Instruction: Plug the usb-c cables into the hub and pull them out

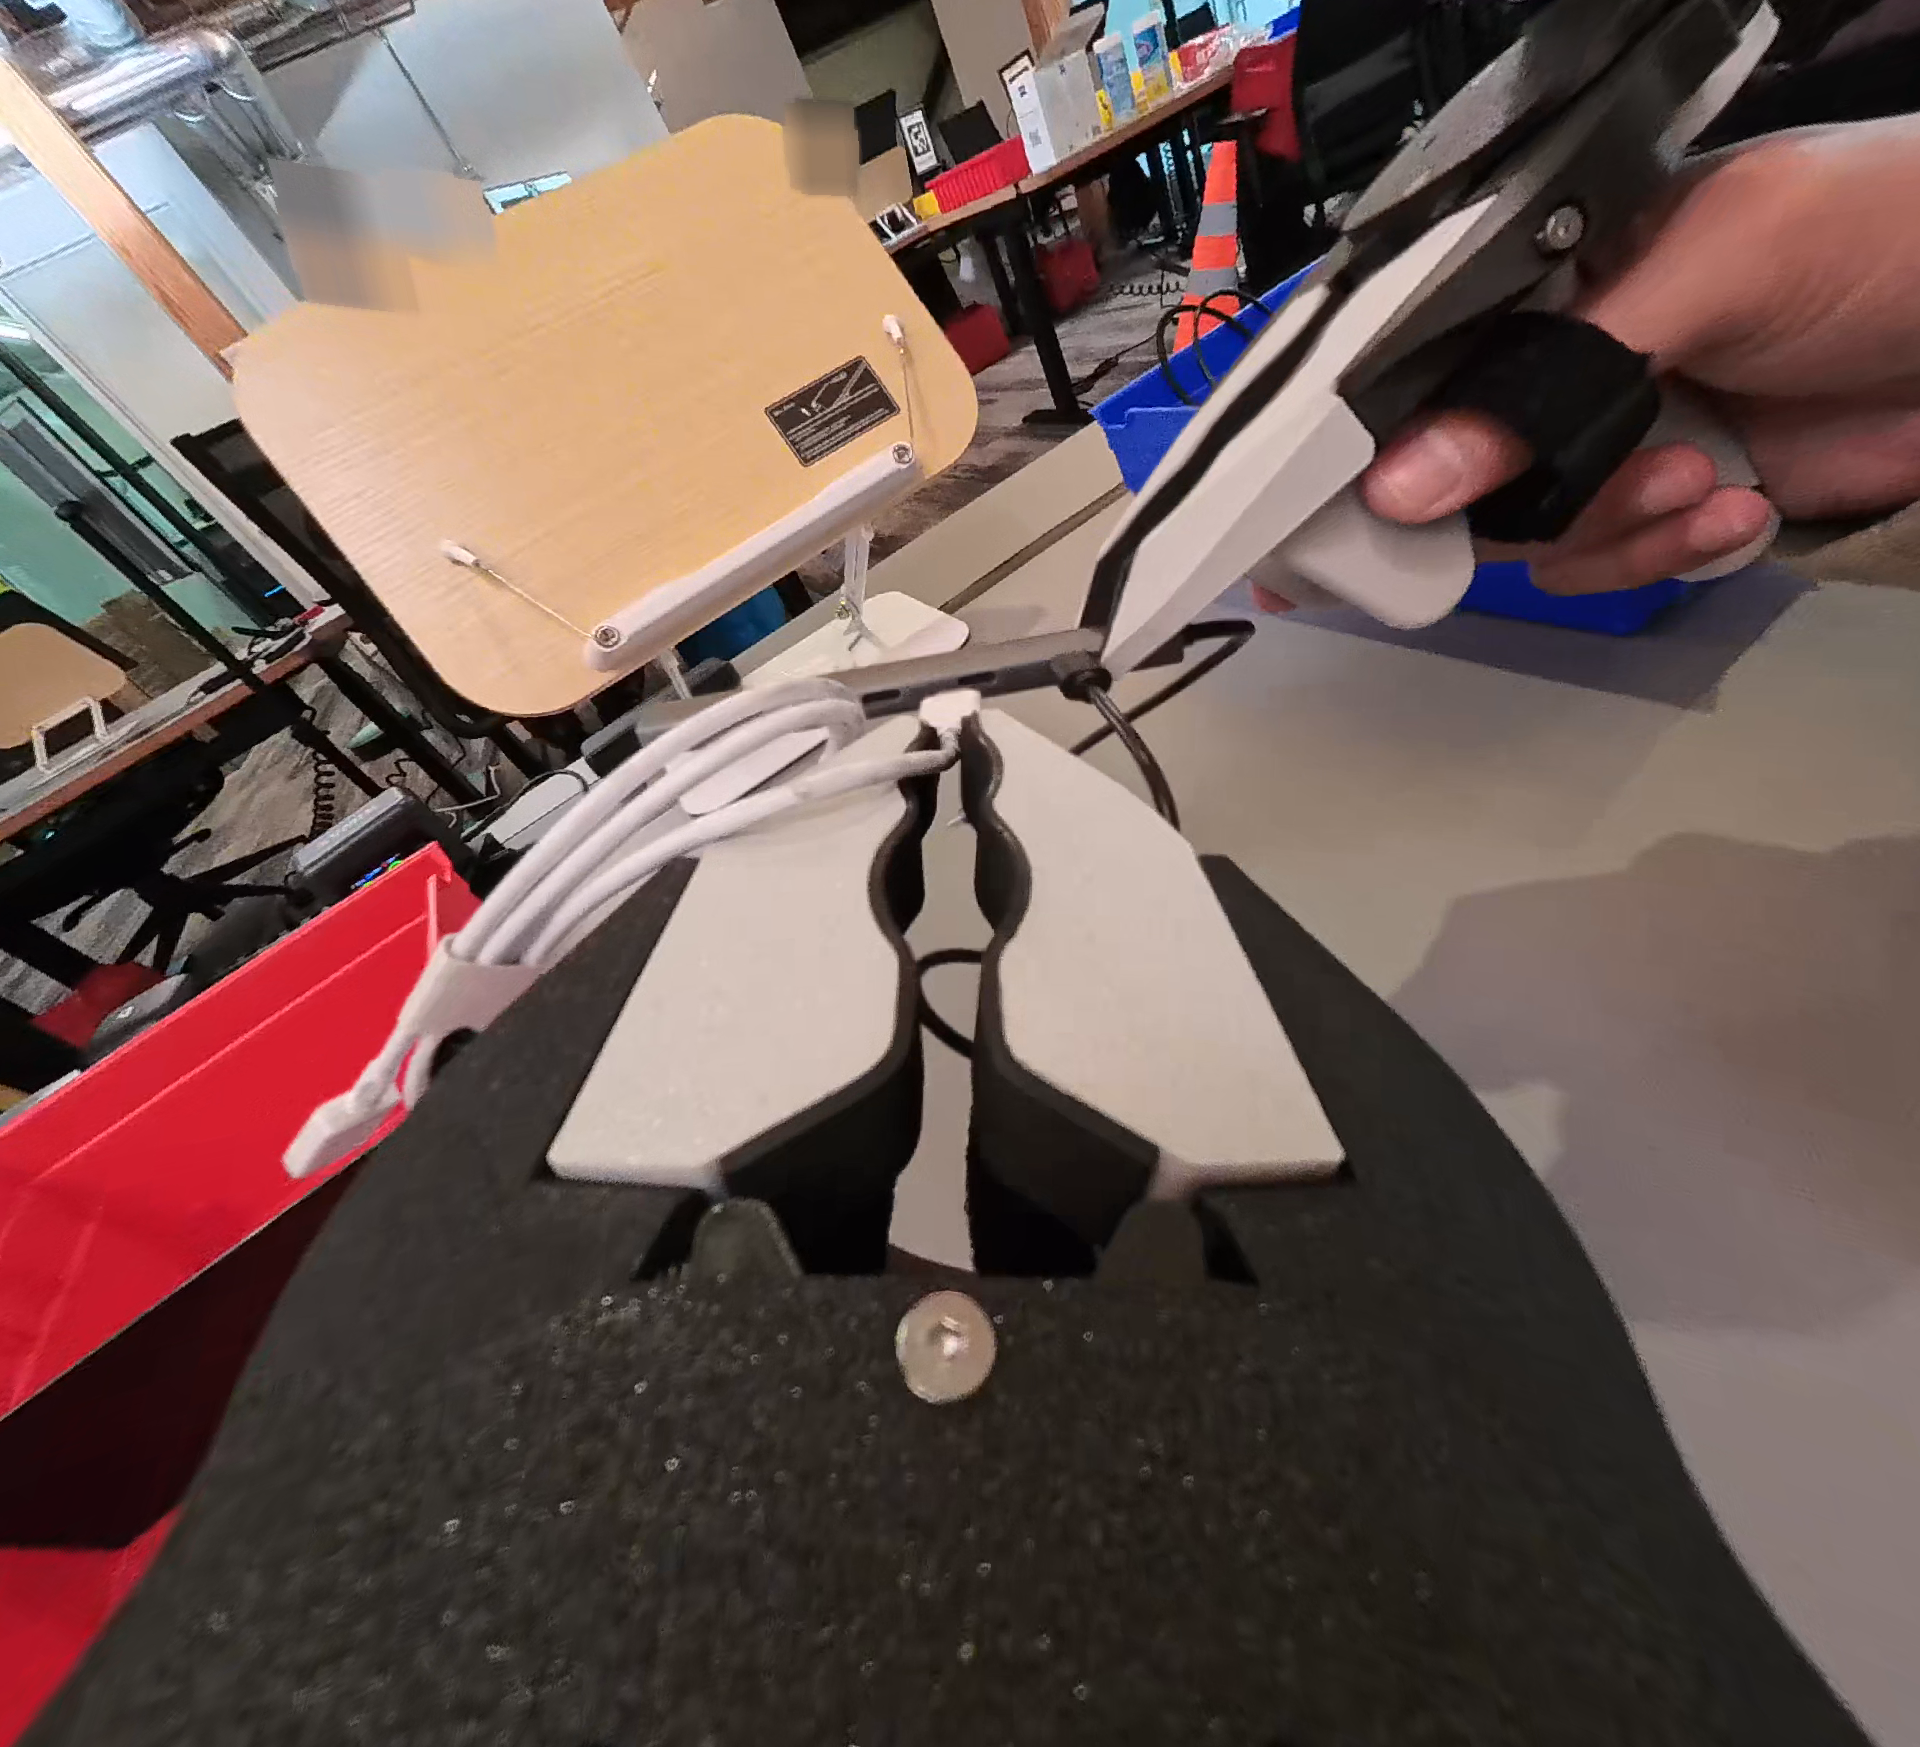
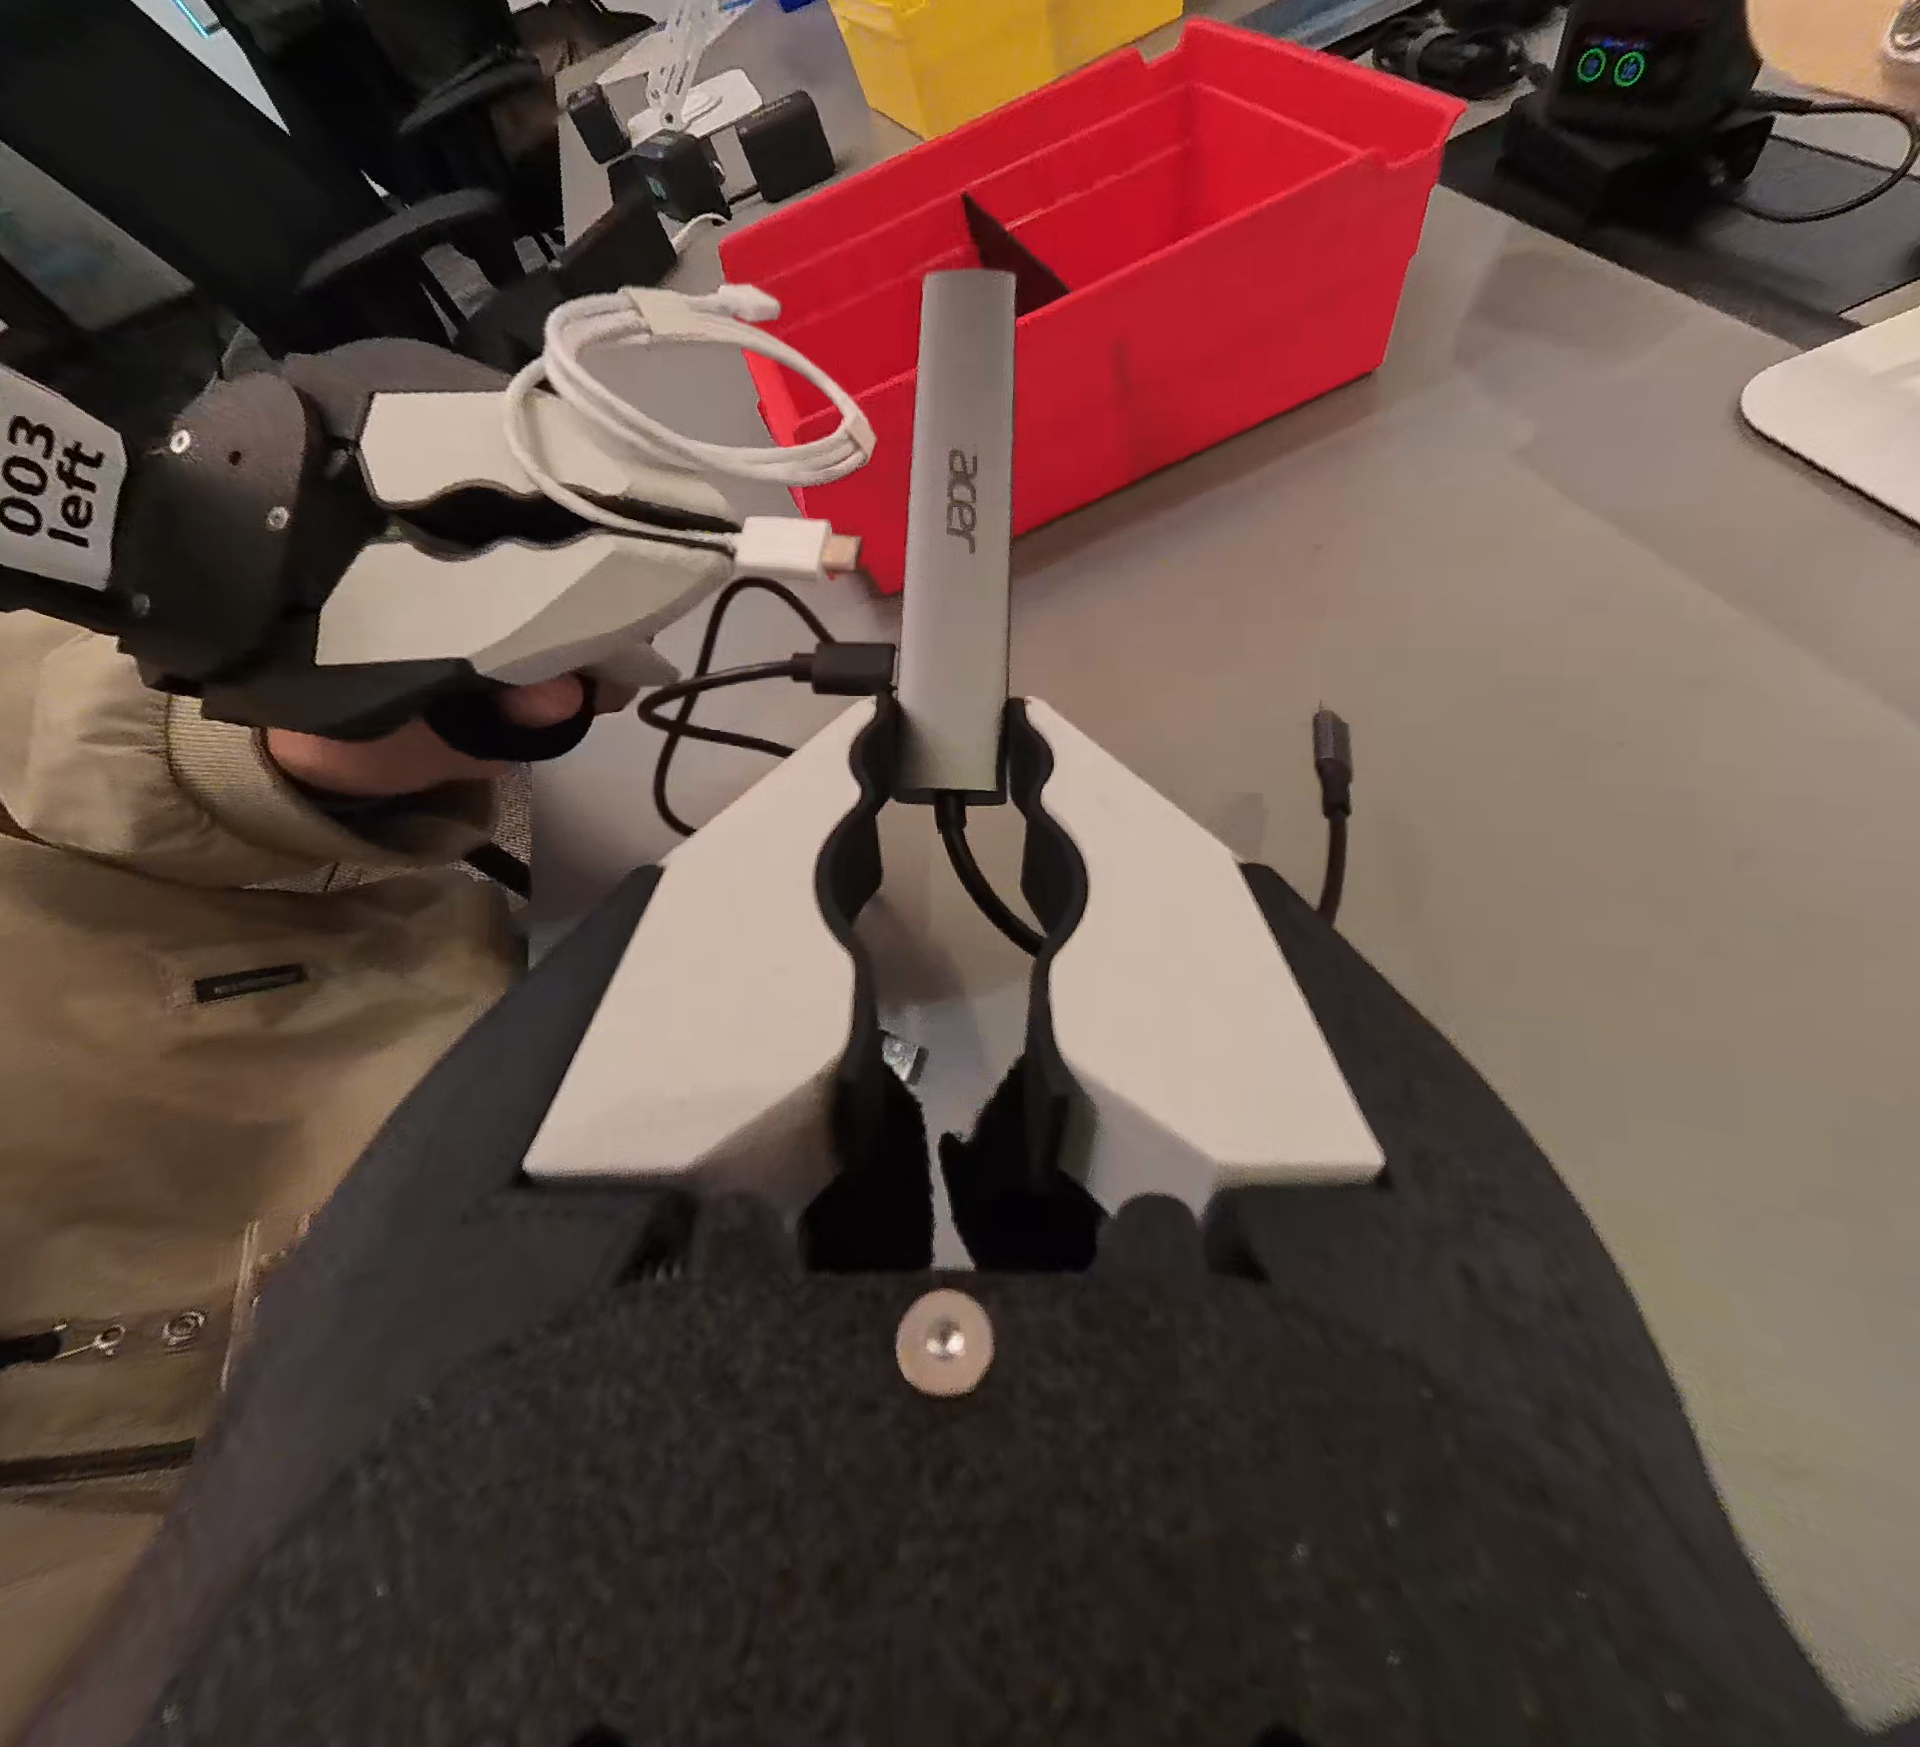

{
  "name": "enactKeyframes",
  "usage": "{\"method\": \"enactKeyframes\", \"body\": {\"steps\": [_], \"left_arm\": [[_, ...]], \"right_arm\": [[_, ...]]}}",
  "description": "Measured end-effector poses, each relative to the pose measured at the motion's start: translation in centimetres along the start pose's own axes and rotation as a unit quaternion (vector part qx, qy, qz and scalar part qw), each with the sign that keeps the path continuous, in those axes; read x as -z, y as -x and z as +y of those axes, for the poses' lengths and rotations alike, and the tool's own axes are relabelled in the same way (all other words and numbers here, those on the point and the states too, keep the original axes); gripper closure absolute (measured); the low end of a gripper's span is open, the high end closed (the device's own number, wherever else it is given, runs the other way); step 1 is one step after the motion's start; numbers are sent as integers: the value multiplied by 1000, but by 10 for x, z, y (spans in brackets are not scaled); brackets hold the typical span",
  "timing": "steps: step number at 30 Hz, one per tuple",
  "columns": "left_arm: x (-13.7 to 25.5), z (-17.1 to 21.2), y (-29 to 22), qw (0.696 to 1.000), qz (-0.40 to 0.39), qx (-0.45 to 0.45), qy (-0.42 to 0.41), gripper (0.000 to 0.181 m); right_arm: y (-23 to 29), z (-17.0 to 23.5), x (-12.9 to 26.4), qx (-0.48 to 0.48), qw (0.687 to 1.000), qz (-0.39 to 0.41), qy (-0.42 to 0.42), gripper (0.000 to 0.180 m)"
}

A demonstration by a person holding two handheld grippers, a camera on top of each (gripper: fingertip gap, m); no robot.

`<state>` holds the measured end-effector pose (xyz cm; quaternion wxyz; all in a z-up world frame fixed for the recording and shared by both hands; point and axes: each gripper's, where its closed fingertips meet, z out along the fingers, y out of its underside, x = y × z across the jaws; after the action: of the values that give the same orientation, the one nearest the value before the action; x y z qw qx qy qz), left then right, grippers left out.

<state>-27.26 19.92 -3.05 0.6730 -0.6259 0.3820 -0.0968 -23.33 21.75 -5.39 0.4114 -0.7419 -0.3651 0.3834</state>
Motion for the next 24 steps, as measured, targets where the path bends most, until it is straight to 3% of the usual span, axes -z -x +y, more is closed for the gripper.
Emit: {"method": "enactKeyframes", "body": {"steps": [12, 24], "left_arm": [[-6, 11, -3, 1000, 5, 7, 25, 177], [-10, 19, -3, 999, -2, 27, 19, 177]], "right_arm": [[5, 6, -9, -19, 1000, -18, 1, 158], [2, 13, -16, 26, 999, 28, 16, 159]]}}
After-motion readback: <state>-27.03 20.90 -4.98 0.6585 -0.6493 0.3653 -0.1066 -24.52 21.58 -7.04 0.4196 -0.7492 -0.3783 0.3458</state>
